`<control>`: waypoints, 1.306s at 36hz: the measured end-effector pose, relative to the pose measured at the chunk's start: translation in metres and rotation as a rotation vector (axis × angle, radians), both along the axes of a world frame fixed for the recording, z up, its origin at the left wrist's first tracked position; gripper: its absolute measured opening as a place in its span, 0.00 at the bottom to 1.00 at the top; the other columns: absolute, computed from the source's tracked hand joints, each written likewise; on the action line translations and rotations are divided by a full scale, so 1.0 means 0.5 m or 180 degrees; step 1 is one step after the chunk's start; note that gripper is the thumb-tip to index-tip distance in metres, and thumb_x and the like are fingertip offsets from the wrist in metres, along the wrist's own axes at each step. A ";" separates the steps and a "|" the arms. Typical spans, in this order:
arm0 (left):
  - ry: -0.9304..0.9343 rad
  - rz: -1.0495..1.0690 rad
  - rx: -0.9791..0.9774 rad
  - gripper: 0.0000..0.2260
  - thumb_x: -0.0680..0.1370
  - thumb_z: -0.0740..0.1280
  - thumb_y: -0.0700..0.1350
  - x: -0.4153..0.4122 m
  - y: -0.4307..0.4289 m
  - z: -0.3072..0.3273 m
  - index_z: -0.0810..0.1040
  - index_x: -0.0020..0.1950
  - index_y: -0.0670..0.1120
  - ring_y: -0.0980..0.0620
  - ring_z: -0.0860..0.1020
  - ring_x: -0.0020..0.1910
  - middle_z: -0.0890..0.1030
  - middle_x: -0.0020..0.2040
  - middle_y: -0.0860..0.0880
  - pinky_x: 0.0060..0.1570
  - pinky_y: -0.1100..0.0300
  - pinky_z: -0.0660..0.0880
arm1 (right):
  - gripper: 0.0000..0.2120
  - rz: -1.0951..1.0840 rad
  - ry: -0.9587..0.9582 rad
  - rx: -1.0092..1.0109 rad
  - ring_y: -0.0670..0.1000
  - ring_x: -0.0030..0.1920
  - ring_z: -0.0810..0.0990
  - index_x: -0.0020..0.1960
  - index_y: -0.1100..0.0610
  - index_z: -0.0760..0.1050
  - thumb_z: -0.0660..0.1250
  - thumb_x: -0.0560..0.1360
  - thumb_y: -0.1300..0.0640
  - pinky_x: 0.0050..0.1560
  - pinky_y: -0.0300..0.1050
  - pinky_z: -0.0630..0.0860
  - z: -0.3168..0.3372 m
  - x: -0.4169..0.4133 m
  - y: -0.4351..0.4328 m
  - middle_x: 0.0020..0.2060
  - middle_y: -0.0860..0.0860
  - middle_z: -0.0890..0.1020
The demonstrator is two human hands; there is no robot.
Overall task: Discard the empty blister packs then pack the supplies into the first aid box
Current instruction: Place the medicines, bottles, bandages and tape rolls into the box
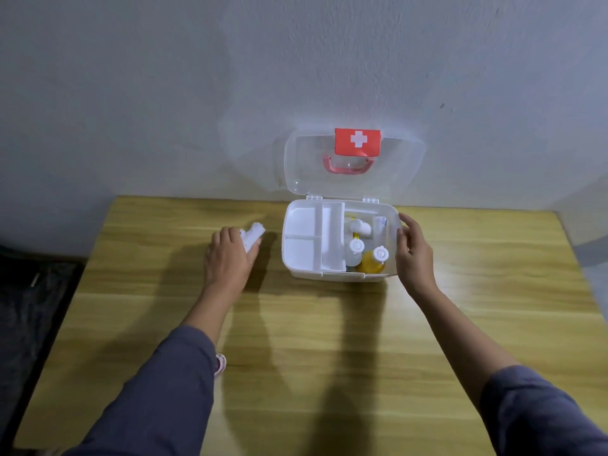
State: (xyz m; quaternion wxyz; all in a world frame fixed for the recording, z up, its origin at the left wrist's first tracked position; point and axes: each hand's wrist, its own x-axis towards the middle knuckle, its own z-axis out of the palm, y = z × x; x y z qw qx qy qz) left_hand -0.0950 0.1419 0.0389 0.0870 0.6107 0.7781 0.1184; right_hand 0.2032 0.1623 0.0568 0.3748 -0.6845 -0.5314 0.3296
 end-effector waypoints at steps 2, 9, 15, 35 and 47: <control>-0.0126 0.0108 0.0271 0.18 0.76 0.64 0.52 0.009 0.001 0.032 0.72 0.54 0.36 0.37 0.73 0.50 0.77 0.50 0.37 0.44 0.46 0.71 | 0.16 0.0032 0.0039 -0.0015 0.50 0.41 0.74 0.66 0.52 0.68 0.52 0.80 0.59 0.41 0.40 0.68 0.004 -0.001 -0.002 0.48 0.50 0.78; -0.0215 -0.0901 0.0576 0.22 0.74 0.55 0.61 0.126 -0.026 0.089 0.72 0.51 0.42 0.43 0.73 0.44 0.76 0.46 0.43 0.40 0.50 0.72 | 0.16 0.0076 0.0136 -0.0027 0.51 0.50 0.74 0.67 0.54 0.67 0.52 0.80 0.60 0.49 0.43 0.67 0.009 -0.002 -0.006 0.56 0.51 0.77; 0.0107 -0.0735 0.0060 0.22 0.75 0.59 0.59 0.176 -0.034 0.061 0.72 0.58 0.44 0.42 0.70 0.53 0.74 0.54 0.44 0.49 0.50 0.67 | 0.16 0.0204 0.0128 -0.0045 0.51 0.50 0.74 0.67 0.55 0.66 0.52 0.81 0.59 0.49 0.42 0.67 0.011 0.008 -0.003 0.57 0.55 0.79; -0.0742 -0.0486 0.0427 0.18 0.78 0.61 0.53 0.254 0.015 0.072 0.75 0.59 0.41 0.43 0.73 0.49 0.77 0.50 0.42 0.47 0.52 0.70 | 0.16 0.0335 0.0264 -0.0020 0.54 0.59 0.75 0.68 0.54 0.65 0.52 0.81 0.58 0.53 0.43 0.68 0.000 0.023 0.004 0.62 0.53 0.76; -0.0864 -0.0162 0.0313 0.21 0.78 0.63 0.49 0.293 0.039 0.043 0.69 0.68 0.42 0.42 0.71 0.57 0.74 0.59 0.41 0.53 0.51 0.69 | 0.16 0.0365 0.0306 -0.0024 0.53 0.60 0.74 0.68 0.54 0.64 0.52 0.81 0.57 0.57 0.45 0.71 -0.006 0.028 0.009 0.63 0.53 0.75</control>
